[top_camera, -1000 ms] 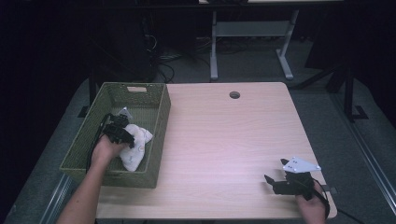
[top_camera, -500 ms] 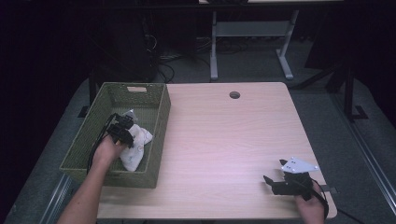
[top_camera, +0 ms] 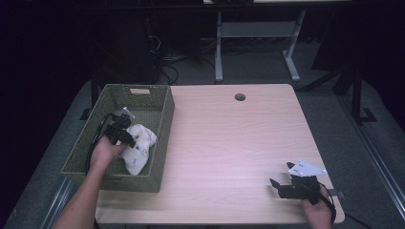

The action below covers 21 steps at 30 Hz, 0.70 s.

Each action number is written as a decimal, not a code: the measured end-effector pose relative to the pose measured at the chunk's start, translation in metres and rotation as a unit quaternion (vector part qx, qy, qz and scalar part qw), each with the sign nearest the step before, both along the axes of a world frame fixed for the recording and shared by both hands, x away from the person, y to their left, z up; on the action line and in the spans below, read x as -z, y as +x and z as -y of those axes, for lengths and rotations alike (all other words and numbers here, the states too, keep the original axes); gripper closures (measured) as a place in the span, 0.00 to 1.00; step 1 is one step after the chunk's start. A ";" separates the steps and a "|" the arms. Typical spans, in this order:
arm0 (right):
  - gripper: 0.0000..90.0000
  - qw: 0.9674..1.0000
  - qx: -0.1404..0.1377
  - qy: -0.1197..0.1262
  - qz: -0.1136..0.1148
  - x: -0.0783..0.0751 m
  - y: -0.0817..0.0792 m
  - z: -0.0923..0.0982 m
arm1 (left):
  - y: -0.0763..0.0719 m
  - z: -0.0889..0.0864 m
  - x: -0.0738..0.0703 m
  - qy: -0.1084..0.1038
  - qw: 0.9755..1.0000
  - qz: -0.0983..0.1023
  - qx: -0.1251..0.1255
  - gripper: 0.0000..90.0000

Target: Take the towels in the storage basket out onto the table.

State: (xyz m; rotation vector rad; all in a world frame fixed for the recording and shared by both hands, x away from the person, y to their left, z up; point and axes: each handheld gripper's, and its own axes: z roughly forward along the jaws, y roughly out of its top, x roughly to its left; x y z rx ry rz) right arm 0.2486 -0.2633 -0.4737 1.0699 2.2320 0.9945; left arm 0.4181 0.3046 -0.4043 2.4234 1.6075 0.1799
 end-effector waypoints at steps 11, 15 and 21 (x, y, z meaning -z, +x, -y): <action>0.15 1.000 0.006 0.004 0.000 0.000 0.000 0.003 | -0.007 -0.010 -0.021 -0.093 0.995 0.026 -0.011 0.85; 0.15 1.000 0.004 0.003 0.001 0.000 0.000 0.003 | -0.011 -0.013 -0.027 -0.117 0.993 0.032 -0.007 0.85; 0.15 1.000 0.005 0.005 0.004 -0.001 -0.001 0.003 | -0.016 -0.018 -0.039 -0.140 0.989 0.043 -0.009 0.85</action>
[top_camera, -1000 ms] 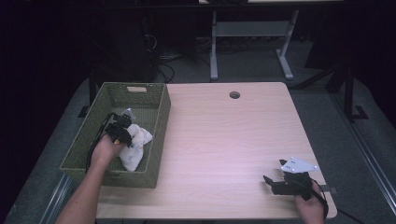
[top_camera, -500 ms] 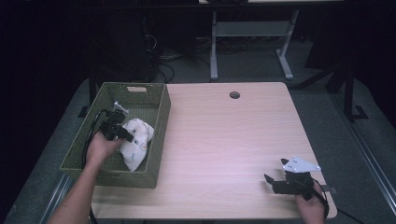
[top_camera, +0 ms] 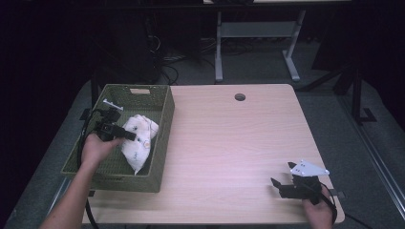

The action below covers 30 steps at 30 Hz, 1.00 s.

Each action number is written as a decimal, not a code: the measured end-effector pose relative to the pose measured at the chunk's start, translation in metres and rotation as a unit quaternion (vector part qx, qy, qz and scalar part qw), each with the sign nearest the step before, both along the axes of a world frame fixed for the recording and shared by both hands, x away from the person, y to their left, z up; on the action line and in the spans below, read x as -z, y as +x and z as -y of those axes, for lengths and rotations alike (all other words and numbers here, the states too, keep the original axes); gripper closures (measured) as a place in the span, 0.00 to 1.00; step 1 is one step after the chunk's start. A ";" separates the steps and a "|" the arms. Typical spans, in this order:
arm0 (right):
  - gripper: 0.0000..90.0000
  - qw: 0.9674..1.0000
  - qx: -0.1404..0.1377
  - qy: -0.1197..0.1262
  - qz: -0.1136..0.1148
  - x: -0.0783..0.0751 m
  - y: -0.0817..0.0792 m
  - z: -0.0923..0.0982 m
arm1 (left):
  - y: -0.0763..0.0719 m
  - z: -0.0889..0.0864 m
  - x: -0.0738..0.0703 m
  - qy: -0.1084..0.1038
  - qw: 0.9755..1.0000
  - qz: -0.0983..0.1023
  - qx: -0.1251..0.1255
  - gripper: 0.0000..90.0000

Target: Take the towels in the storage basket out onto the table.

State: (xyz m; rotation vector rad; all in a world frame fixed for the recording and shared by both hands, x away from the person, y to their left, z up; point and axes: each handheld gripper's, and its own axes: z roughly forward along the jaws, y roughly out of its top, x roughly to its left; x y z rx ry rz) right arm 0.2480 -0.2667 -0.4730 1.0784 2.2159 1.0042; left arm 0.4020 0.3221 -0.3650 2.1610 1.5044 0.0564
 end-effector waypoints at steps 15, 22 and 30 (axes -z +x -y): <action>0.15 1.000 0.002 0.000 0.002 -0.001 -0.001 0.002 | -0.008 -0.002 -0.028 -0.070 0.997 0.026 0.021 0.84; 0.15 1.000 0.003 0.000 0.004 -0.001 -0.001 0.002 | -0.013 -0.010 -0.035 -0.109 0.993 0.036 0.026 0.84; 0.15 1.000 0.004 0.000 0.003 -0.002 -0.001 0.002 | -0.015 -0.015 -0.047 -0.161 0.986 0.044 0.026 0.84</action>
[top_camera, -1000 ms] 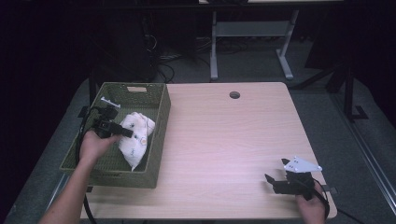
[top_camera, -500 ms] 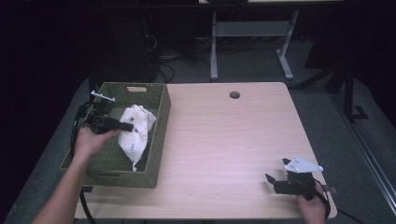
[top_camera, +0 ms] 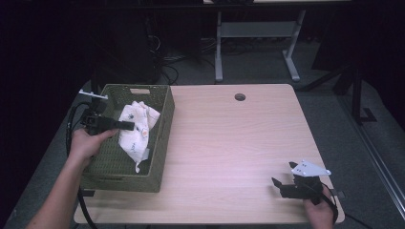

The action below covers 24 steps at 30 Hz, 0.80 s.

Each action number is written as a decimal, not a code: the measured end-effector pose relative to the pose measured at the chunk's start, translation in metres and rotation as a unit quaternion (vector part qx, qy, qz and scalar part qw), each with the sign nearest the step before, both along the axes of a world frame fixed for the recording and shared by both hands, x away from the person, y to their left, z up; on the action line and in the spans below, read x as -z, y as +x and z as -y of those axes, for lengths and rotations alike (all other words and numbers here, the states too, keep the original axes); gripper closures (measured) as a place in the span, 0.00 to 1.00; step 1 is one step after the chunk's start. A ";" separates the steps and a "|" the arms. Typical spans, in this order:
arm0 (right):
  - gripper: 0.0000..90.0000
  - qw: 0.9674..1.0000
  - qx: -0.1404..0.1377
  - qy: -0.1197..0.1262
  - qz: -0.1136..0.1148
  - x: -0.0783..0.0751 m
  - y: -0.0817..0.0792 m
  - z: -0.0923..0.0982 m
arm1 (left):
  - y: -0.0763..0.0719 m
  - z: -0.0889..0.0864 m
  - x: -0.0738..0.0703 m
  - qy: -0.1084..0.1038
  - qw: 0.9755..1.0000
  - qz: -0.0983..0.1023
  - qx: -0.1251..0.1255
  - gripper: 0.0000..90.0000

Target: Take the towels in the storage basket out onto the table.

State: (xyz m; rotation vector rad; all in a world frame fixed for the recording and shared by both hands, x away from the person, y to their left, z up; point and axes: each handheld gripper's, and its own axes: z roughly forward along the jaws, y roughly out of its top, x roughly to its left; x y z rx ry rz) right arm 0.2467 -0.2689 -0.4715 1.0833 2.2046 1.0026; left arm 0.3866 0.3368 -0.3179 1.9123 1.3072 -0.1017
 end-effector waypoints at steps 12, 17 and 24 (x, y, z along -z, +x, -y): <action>0.15 1.000 0.000 0.001 0.002 -0.001 -0.001 0.001 | -0.006 0.002 -0.018 -0.052 0.999 0.008 0.012 0.84; 0.15 1.000 0.002 0.001 0.004 -0.001 -0.001 0.002 | -0.008 0.006 -0.023 -0.073 0.997 0.010 0.026 0.84; 0.15 1.000 0.002 0.002 0.005 -0.002 -0.001 0.002 | -0.010 0.014 -0.031 -0.090 0.995 0.017 0.041 0.84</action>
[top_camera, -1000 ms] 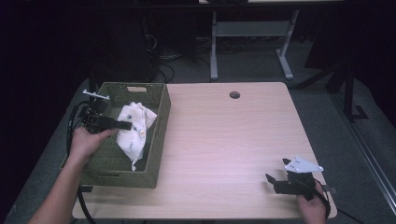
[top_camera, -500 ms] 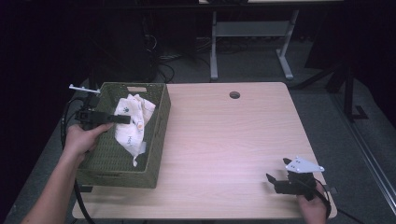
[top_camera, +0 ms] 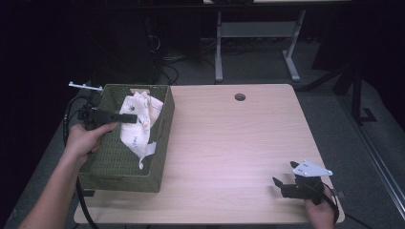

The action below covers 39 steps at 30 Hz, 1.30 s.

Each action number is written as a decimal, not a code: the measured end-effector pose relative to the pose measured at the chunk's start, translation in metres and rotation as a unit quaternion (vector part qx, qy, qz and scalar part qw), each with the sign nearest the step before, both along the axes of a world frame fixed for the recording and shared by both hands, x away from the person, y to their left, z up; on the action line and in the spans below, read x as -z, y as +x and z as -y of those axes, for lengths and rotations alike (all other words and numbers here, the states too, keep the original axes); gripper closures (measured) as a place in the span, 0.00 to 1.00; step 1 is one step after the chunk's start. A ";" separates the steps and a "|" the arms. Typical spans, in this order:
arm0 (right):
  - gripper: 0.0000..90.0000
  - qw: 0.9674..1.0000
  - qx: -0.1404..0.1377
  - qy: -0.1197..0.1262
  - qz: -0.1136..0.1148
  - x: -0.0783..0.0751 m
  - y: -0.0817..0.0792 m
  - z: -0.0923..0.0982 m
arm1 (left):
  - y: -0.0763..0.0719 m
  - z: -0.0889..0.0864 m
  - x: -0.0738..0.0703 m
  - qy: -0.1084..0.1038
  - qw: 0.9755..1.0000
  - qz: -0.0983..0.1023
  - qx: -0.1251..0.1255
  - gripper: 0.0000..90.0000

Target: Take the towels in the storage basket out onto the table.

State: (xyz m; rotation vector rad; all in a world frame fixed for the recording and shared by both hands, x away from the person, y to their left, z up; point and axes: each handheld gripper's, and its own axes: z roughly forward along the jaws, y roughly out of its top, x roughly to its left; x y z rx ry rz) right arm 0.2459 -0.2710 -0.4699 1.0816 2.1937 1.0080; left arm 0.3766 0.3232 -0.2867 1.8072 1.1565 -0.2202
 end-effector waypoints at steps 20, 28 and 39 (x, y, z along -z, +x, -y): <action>0.15 1.000 0.000 0.005 0.007 -0.001 0.000 0.002 | 0.001 0.069 -0.008 0.000 0.998 0.004 0.069 0.84; 0.15 1.000 0.000 0.007 0.008 -0.002 -0.001 0.002 | 0.005 0.091 -0.004 0.003 0.996 0.003 0.087 0.84; 0.15 1.000 0.002 0.013 0.009 -0.003 -0.001 0.003 | 0.011 0.125 0.006 0.003 0.994 -0.002 0.109 0.84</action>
